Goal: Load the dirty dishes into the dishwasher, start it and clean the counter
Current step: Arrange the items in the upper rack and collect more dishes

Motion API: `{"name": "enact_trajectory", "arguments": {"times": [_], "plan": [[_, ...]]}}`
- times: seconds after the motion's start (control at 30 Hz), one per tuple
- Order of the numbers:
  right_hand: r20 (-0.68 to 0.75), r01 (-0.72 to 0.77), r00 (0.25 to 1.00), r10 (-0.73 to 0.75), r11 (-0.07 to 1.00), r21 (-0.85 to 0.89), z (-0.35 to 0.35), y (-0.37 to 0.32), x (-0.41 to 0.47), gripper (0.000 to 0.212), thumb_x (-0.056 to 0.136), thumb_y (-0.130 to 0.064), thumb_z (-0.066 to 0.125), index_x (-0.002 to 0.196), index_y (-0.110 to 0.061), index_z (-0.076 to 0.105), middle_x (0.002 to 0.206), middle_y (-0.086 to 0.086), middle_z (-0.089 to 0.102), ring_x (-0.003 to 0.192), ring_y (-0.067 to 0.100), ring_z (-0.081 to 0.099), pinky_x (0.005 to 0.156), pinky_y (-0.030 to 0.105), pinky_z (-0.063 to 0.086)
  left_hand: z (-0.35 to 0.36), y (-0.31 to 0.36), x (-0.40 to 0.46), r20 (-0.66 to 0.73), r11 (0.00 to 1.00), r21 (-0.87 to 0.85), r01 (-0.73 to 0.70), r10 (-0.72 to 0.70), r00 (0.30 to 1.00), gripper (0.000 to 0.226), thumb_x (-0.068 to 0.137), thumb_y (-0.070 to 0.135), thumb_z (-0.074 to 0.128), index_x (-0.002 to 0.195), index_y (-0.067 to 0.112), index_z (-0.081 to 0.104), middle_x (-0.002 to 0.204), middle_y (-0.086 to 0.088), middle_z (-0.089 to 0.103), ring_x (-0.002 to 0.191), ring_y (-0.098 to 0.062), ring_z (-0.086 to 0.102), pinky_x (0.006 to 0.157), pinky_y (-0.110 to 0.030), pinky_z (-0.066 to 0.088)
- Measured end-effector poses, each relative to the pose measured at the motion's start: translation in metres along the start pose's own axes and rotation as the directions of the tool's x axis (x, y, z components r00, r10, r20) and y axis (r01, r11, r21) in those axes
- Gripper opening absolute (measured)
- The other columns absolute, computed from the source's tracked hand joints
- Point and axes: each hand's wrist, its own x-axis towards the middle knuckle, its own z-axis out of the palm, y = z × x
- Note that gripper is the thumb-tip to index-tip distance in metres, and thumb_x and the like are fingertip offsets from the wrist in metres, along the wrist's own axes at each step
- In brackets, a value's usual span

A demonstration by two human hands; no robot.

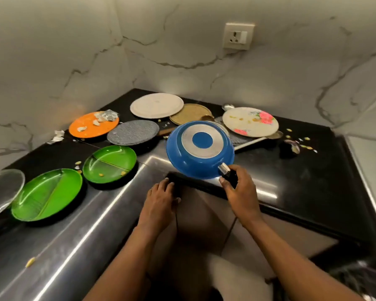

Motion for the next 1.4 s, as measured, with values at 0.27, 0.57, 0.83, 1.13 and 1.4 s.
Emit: {"name": "enact_trajectory", "arguments": {"times": [0.27,0.57,0.83,1.13,1.4], "plan": [[-0.037,-0.158,0.987,0.158,0.987,0.011,-0.100,0.056,-0.154,0.037,0.088,-0.014,0.069,0.117,-0.026,0.051,0.109,-0.010,0.055,0.103,0.004,0.055,0.088,0.026,0.047,0.049,0.101,-0.059,0.177,0.970,-0.021,-0.243,0.243,0.954,0.055,0.092,0.031,0.057,0.143,0.022,0.038,0.145,-0.002,0.041,0.130,-0.024,0.039,0.109,-0.037,0.032],[-0.236,-0.373,0.906,0.351,0.926,-0.052,-0.250,0.118,-0.293,0.032,0.088,-0.016,0.066,0.118,-0.020,0.055,0.110,-0.013,0.057,0.105,0.005,0.054,0.089,0.019,0.042,0.125,0.245,-0.150,0.367,0.914,-0.067,-0.400,0.395,0.842,0.054,0.092,0.033,0.056,0.141,0.013,0.043,0.147,-0.011,0.040,0.129,-0.029,0.043,0.105,-0.040,0.038],[-0.289,-0.613,0.738,0.610,0.785,0.092,-0.354,0.152,-0.445,0.020,0.099,-0.022,0.050,0.118,-0.027,0.048,0.112,-0.004,0.060,0.105,0.002,0.057,0.085,0.021,0.045,0.160,0.379,-0.259,0.419,0.769,-0.169,-0.617,0.622,0.661,0.043,0.064,0.022,0.082,0.103,0.008,0.069,0.106,-0.015,0.067,0.084,-0.035,0.068,0.065,-0.039,0.056],[-0.421,-0.798,0.414,0.807,0.544,0.259,-0.432,0.187,-0.498,0.012,0.100,-0.027,0.050,0.105,-0.017,0.055,0.081,0.010,0.064,0.066,0.020,0.063,0.057,0.032,0.057,0.191,0.485,-0.274,0.474,0.640,-0.274,-0.718,0.739,0.478,0.047,0.088,0.027,0.059,0.132,0.012,0.051,0.133,-0.010,0.051,0.116,-0.033,0.052,0.091,-0.040,0.047],[-0.521,-0.892,0.382,0.763,0.453,0.010,-0.476,0.254,-0.496,0.010,0.099,-0.029,0.049,0.098,-0.019,0.052,0.081,0.004,0.061,0.071,0.025,0.061,0.065,0.044,0.054,0.244,0.526,-0.263,0.464,0.608,-0.298,-0.735,0.766,0.445,0.042,0.093,0.027,0.053,0.133,0.015,0.047,0.139,-0.005,0.045,0.123,-0.027,0.045,0.100,-0.037,0.040]]}}
